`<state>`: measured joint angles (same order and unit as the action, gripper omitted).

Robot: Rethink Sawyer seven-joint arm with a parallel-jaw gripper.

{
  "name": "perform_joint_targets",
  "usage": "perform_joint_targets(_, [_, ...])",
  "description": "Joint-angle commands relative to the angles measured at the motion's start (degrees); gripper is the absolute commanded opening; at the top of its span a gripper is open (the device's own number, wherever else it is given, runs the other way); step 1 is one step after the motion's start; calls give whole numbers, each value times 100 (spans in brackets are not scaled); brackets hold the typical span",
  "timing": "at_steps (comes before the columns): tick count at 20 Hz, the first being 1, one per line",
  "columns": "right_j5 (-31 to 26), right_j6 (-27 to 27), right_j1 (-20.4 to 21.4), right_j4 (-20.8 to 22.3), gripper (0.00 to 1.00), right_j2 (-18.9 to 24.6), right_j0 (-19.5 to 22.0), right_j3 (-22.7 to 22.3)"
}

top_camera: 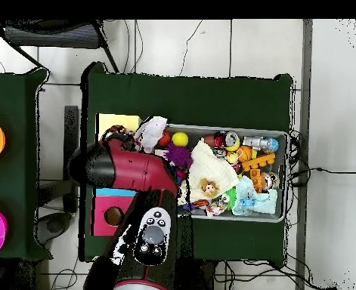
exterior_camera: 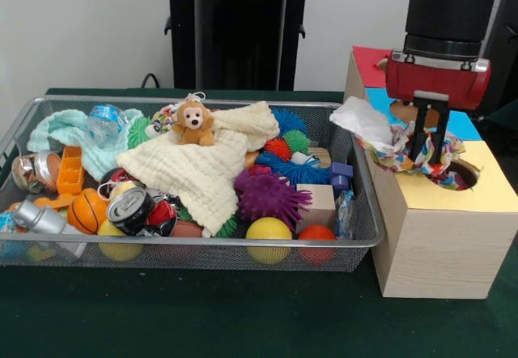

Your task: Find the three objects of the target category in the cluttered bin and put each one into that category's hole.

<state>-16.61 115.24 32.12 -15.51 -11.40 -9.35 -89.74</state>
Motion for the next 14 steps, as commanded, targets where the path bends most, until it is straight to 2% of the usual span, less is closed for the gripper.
perform_joint_targets(1, [421, 1221, -267, -328, 0, 497, 300, -75])
perform_joint_targets(14, [594, 1197, -280, -548, 0, 1003, 486, -166])
